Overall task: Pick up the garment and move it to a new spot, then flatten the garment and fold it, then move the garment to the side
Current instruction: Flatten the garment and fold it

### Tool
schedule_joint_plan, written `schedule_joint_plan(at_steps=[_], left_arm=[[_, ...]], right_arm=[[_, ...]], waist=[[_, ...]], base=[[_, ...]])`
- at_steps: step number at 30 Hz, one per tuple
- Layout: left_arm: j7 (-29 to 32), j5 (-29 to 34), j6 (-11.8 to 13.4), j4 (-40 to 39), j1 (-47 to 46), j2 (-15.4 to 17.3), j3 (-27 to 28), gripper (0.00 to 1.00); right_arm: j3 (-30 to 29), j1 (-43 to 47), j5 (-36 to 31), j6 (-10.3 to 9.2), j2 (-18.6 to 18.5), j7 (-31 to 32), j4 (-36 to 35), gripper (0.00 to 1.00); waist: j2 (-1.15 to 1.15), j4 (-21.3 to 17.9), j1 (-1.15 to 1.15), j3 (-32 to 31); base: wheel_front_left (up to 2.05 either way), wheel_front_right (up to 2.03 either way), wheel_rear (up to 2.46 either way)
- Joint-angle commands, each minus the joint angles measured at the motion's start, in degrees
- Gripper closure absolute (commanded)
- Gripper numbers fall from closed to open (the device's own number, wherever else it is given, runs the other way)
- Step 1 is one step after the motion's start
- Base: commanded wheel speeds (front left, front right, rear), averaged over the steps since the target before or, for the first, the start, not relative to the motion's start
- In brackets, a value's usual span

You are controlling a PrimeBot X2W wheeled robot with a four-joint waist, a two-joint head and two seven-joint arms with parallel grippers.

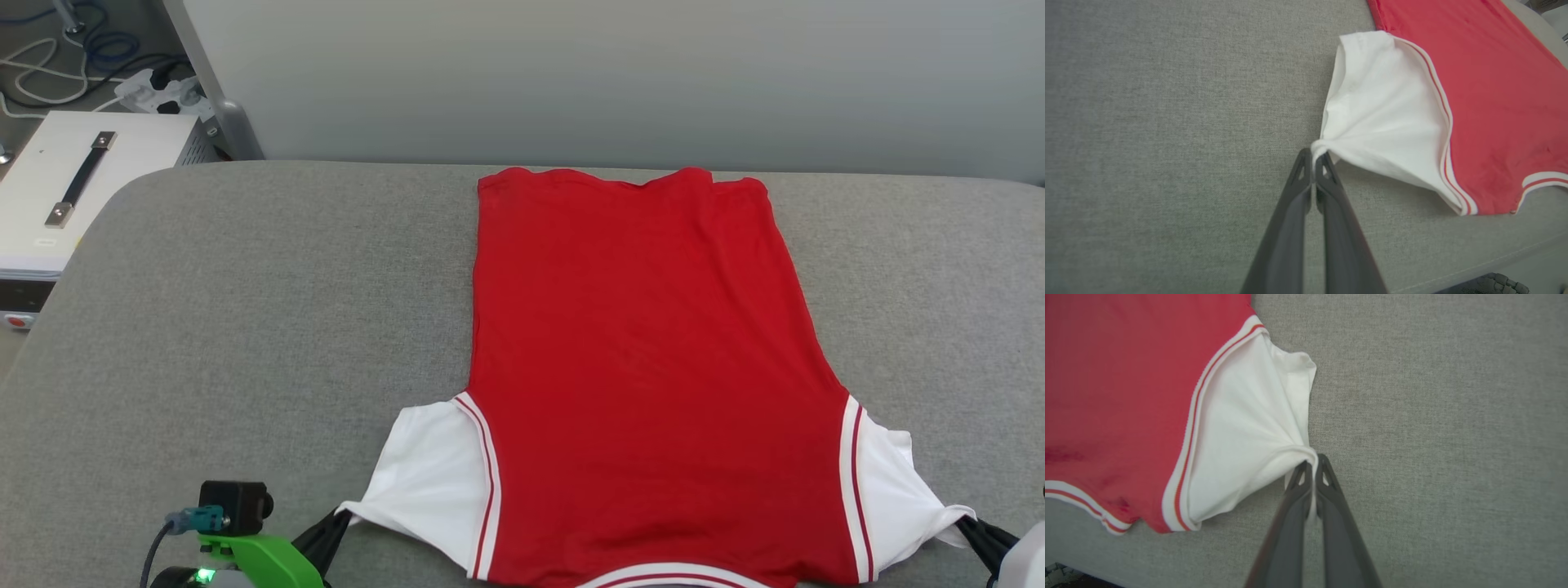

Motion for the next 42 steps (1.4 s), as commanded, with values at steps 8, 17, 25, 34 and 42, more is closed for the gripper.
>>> schedule_joint_plan(at_steps=[8, 17, 25, 34, 42], left_arm=[[7.9, -0.8, 4.9, -9.8, -0.5, 1.7, -1.3, 1.00], [17.5, 0.8, 10.4, -24.0, -2.2, 6.2, -2.8, 1.00], [21.5, 3.4, 12.6, -32.4, -5.4, 7.5, -3.8, 1.00], [19.9, 6.6, 12.1, -33.9, -9.5, 4.8, -4.7, 1.00], [18.8, 7.7, 10.8, -33.0, -11.3, 1.9, -6.4, 1.00]], right_arm=[[-2.7, -0.9, -2.0, -0.11, -2.3, 9.3, -7.8, 0.00], [-10.2, -10.3, 0.8, -0.11, -2.3, 29.2, -19.6, 0.00], [-15.1, -27.8, -1.9, -0.11, 1.0, 49.7, -19.5, 0.00], [-17.1, -51.8, -14.5, -0.11, 6.0, 63.0, -10.1, 0.00], [-16.7, -63.9, -22.7, -0.11, 7.2, 66.5, -3.0, 0.00]], waist=[[0.00, 0.5, 0.01, 3.9], [0.00, 3.4, 0.01, 13.3], [0.00, 8.2, 0.01, 22.9], [0.00, 13.4, 0.01, 30.9], [0.00, 17.1, 0.01, 35.1]], base=[[0.00, 0.00, 0.00], [0.00, 0.00, 0.00], [0.00, 0.00, 0.00], [0.00, 0.00, 0.00], [0.00, 0.00, 0.00]])
